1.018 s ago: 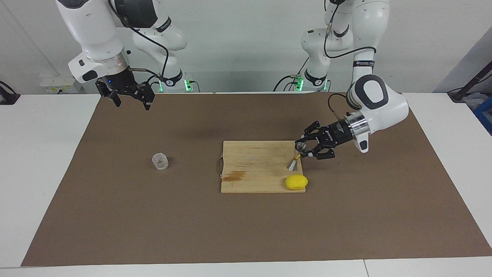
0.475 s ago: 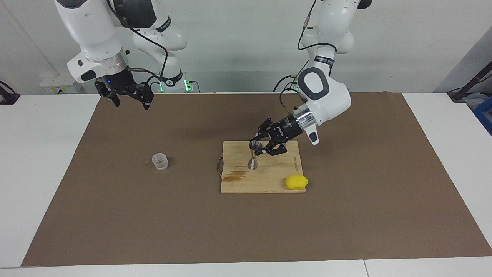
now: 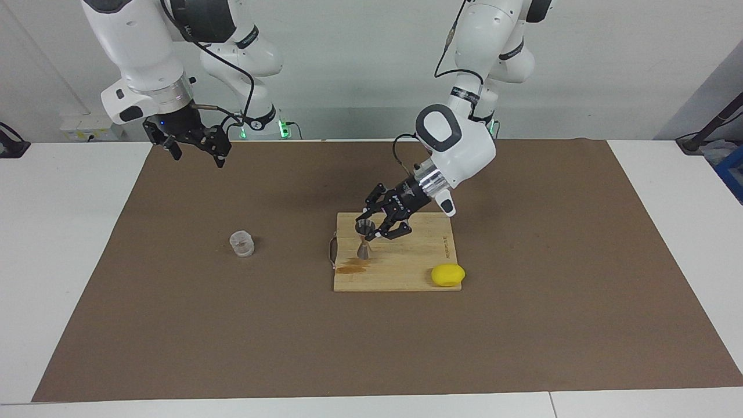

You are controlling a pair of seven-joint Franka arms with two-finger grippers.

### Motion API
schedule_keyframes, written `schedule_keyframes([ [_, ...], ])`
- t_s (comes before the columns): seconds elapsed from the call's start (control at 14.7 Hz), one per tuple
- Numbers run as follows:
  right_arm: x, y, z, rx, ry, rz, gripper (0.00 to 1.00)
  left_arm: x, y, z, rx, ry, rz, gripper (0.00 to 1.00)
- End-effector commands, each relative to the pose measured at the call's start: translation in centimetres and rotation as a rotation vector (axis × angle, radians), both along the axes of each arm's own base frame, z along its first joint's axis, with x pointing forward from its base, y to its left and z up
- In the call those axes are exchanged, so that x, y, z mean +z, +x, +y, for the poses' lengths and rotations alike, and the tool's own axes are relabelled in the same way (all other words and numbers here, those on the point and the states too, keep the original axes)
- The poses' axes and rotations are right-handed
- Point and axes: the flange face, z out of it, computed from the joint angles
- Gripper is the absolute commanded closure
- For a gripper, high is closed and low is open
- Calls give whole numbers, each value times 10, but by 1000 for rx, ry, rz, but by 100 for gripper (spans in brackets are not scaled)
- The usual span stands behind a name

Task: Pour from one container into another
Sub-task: 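Carry the metal cup with the left gripper onto the wooden board, then release the metal cup while the right gripper reaches the clear cup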

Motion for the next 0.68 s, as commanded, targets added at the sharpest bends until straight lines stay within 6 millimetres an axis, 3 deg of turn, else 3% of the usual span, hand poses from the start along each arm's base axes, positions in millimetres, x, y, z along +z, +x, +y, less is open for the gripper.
schedule_keyframes([
  [0.0,-13,1,-1,-173,-10,-2,0,-8,2,-6,41,11,4,100],
  [0.14,-33,8,2,-284,30,11,0,-11,-6,-15,60,42,-14,100],
  [0.41,-66,20,-18,-496,85,-8,0,-22,-6,-16,65,58,-5,100],
  [0.61,-117,41,-44,-672,141,72,0,-21,-10,-21,79,74,-21,100],
])
